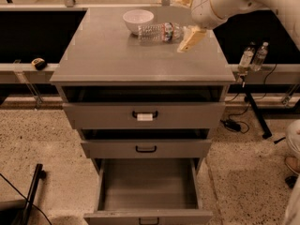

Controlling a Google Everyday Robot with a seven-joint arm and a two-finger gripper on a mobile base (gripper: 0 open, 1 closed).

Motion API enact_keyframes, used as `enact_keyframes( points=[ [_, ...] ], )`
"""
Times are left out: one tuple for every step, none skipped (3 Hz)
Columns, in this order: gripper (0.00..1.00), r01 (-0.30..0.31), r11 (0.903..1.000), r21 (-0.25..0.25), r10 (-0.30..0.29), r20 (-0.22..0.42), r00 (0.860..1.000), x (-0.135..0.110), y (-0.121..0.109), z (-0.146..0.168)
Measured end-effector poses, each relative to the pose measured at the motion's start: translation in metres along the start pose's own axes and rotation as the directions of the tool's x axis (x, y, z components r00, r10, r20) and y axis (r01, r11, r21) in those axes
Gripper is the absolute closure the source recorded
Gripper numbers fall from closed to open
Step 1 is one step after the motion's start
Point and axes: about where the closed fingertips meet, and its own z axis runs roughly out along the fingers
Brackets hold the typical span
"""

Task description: Pick water bottle from bottom drawer and place on counter

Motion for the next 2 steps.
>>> enact_keyframes(
  points=[
    [0.03, -0.064, 0.9978, -0.019, 0.064, -0.018, 0.998, 0.017, 0.000, -0.024],
    [0.00, -0.155, 0.9878, 0.016, 0.155, -0.046, 0.987, 0.053, 0.002, -0.055]
  ],
)
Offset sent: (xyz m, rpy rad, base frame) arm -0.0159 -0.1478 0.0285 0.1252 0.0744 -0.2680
